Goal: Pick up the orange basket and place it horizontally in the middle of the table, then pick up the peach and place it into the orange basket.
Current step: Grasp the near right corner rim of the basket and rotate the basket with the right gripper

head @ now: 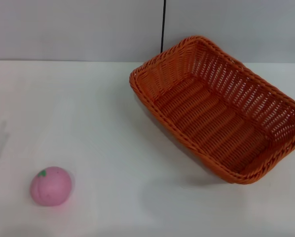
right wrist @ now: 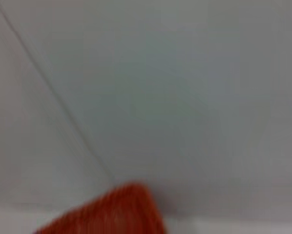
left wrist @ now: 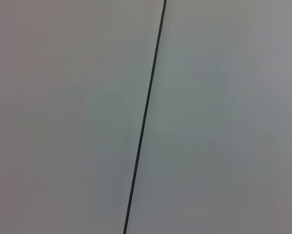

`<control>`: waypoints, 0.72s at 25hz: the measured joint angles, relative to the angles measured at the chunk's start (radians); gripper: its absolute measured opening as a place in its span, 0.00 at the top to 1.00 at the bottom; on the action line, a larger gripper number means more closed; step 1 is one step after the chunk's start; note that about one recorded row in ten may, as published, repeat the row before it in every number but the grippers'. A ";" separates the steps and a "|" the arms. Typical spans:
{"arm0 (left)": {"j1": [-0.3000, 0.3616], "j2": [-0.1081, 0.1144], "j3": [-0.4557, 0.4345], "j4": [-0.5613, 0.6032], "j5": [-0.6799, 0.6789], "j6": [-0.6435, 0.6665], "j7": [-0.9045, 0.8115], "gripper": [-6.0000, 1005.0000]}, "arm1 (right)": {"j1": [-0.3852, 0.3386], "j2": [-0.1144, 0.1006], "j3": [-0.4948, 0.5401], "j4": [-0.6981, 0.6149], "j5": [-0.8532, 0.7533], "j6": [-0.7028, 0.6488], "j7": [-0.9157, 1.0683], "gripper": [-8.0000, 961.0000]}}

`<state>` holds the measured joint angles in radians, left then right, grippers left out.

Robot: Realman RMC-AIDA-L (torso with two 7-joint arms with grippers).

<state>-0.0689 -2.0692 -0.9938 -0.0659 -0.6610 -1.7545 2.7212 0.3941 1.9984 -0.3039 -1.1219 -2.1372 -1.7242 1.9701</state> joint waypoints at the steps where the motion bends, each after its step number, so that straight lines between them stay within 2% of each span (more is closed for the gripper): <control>1: 0.000 0.000 0.000 0.000 0.000 0.000 0.000 0.17 | 0.000 0.000 0.000 0.000 0.000 0.000 0.000 0.23; 3: 0.000 0.001 0.003 0.002 0.001 -0.001 0.000 0.17 | 0.076 -0.031 -0.006 -0.020 -0.129 -0.054 0.101 0.23; 4: 0.001 0.001 0.005 0.002 0.001 -0.002 0.000 0.17 | 0.076 -0.031 -0.006 -0.020 -0.129 -0.054 0.101 0.23; 6: 0.005 0.001 0.007 0.001 0.002 -0.003 0.000 0.17 | 0.130 -0.050 -0.016 -0.017 -0.209 -0.075 0.160 0.23; 8: 0.010 0.000 0.008 0.001 0.002 -0.005 0.000 0.17 | 0.172 -0.059 -0.061 -0.001 -0.257 -0.071 0.206 0.23; 12: 0.020 -0.002 0.009 0.000 0.003 -0.006 -0.001 0.17 | 0.199 -0.063 -0.131 0.034 -0.270 -0.046 0.240 0.23; 13: 0.021 -0.002 0.010 0.000 0.003 -0.007 -0.001 0.17 | 0.211 -0.063 -0.186 0.067 -0.276 -0.010 0.260 0.23; 18: 0.027 -0.003 0.011 0.000 0.003 -0.008 -0.001 0.17 | 0.234 -0.059 -0.287 0.143 -0.282 0.095 0.275 0.23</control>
<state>-0.0416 -2.0724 -0.9832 -0.0660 -0.6580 -1.7623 2.7198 0.6277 1.9389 -0.5905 -0.9788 -2.4191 -1.6293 2.2455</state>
